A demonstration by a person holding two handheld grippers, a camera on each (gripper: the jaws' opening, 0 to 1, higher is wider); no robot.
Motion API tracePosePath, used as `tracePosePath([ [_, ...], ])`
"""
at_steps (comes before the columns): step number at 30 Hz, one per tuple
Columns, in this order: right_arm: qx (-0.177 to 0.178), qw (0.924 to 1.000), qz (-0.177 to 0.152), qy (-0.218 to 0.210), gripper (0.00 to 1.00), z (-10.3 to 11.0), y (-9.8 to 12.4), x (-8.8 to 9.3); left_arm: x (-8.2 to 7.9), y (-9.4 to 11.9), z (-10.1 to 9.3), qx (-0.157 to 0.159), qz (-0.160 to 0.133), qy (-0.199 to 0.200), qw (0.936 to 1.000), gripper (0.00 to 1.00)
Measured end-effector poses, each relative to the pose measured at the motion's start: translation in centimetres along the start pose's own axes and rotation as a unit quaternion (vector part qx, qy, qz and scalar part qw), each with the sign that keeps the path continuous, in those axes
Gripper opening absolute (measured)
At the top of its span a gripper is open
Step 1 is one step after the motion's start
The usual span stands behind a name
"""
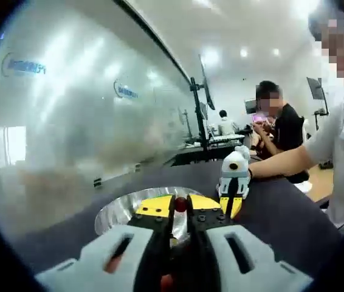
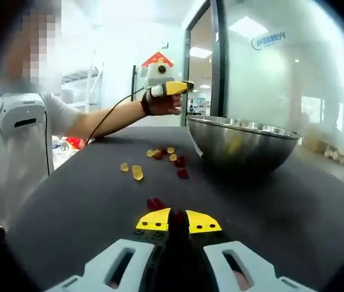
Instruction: Pick candy and put bowl
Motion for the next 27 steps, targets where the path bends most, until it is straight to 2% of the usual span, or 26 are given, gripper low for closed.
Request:
tracePosePath([
  [3, 0.000, 1.0000, 0.000, 0.001, 0.03, 0.0, 0.0, 0.0, 1.1, -1.4, 0.3, -0.003, 0.004, 0.012, 0.9999, 0.04],
  [4, 0.000, 1.0000, 0.000, 0.002, 0.03, -0.1, 0.1, 0.0, 1.3, -1.5, 0.2, -0.003, 0.008, 0.004, 1.0000, 0.06],
  [5, -0.001, 1.0000, 0.000, 0.002, 0.03, -0.1, 0.1, 0.1, 1.4, -1.5, 0.1, -0.006, 0.008, -0.014, 0.9998, 0.06],
  [7, -0.001, 1.0000, 0.001, 0.003, 0.03, -0.1, 0.1, 0.1, 1.3, -1.4, -0.1, 0.003, 0.006, -0.007, 1.0000, 0.09],
  [9, -0.002, 1.0000, 0.001, 0.003, 0.03, -0.1, 0.1, 0.1, 1.2, -1.3, -0.1, 0.007, -0.001, -0.004, 1.0000, 0.15],
  [12, -0.003, 1.0000, 0.001, 0.004, 0.03, -0.1, 0.1, 0.1, 0.9, -0.8, -0.3, 0.004, -0.001, -0.010, 0.9999, 0.14],
  [18, 0.000, 1.0000, 0.001, 0.004, 0.03, 0.0, 0.1, 0.0, -0.6, 2.5, -2.8, 0.036, -0.016, -0.030, 0.9988, 0.14],
  [20, 0.000, 1.0000, 0.002, 0.005, 0.03, 0.0, 0.1, 0.0, -0.6, 3.9, -3.5, 0.044, -0.020, -0.020, 0.9986, 0.14],
  [23, 0.001, 1.0000, 0.002, 0.005, 0.03, 0.0, 0.1, 0.0, 0.5, 5.9, -4.6, 0.060, -0.014, -0.002, 0.9981, 0.14],
  [25, 0.003, 1.0000, 0.002, 0.006, 0.03, 0.0, 0.1, 0.0, 2.1, 6.8, -5.3, 0.069, 0.015, 0.000, 0.9975, 0.14],
  [27, 0.008, 0.9999, 0.003, 0.009, 0.03, 0.0, 0.1, -0.1, 3.4, 7.3, -6.0, 0.073, 0.027, -0.006, 0.9969, 0.14],
])
Point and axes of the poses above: the point that each gripper's makers call its tool centre point, and the gripper's own axes: y roughly backward along the fingers, z roughly to its left, x roughly out of its underside, the point moved 9 cm from there along y, roughly backward along the fingers, and after that the axes turned 8 degrees about -x, right-handed, at the moved point
